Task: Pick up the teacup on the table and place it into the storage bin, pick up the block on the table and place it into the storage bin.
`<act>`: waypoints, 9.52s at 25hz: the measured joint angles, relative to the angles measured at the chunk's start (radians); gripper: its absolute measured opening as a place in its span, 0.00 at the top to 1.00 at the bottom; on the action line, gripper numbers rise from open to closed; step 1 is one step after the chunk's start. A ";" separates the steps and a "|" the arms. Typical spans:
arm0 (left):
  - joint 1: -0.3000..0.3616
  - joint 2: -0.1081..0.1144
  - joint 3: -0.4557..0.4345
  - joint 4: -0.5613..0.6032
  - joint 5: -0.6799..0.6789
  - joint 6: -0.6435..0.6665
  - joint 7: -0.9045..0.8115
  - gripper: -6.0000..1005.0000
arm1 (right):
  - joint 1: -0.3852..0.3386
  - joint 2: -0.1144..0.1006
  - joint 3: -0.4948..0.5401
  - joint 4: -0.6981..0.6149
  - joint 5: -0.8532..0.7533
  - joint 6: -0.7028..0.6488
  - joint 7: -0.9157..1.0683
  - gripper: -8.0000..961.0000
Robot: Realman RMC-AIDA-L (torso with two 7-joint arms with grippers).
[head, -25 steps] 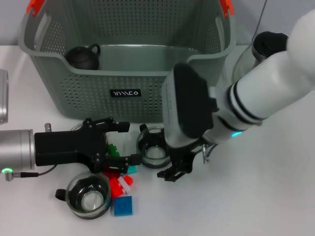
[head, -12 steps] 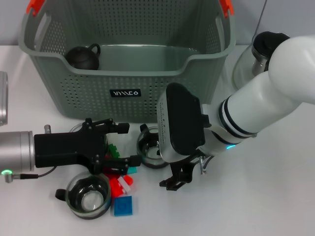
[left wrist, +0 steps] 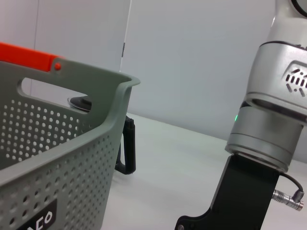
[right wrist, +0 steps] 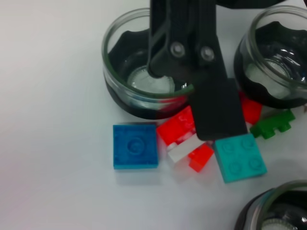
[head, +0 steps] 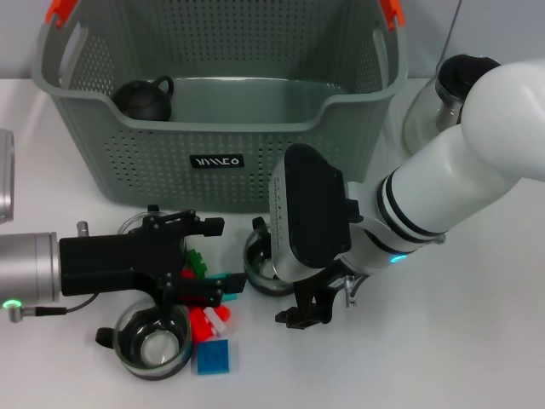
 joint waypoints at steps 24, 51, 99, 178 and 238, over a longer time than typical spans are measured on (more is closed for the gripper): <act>0.016 0.001 -0.004 0.006 -0.007 0.008 0.005 0.11 | -0.164 -0.012 0.197 -0.327 -0.066 -0.234 0.048 0.93; -0.004 0.006 -0.015 0.015 -0.012 0.010 -0.004 0.11 | 0.239 -0.016 0.897 -0.083 -0.138 -0.085 0.227 0.93; 0.005 0.011 -0.016 0.038 -0.012 0.053 -0.002 0.12 | -0.121 -0.011 0.697 -0.370 0.387 0.015 -0.017 0.11; 0.117 -0.058 0.778 0.766 0.417 0.093 -0.513 0.13 | -0.225 -0.009 0.668 0.075 0.467 -0.277 -0.401 0.11; 0.091 -0.052 0.700 0.839 0.356 0.186 -0.690 0.94 | -0.209 -0.013 0.695 0.082 0.499 -0.252 -0.427 0.11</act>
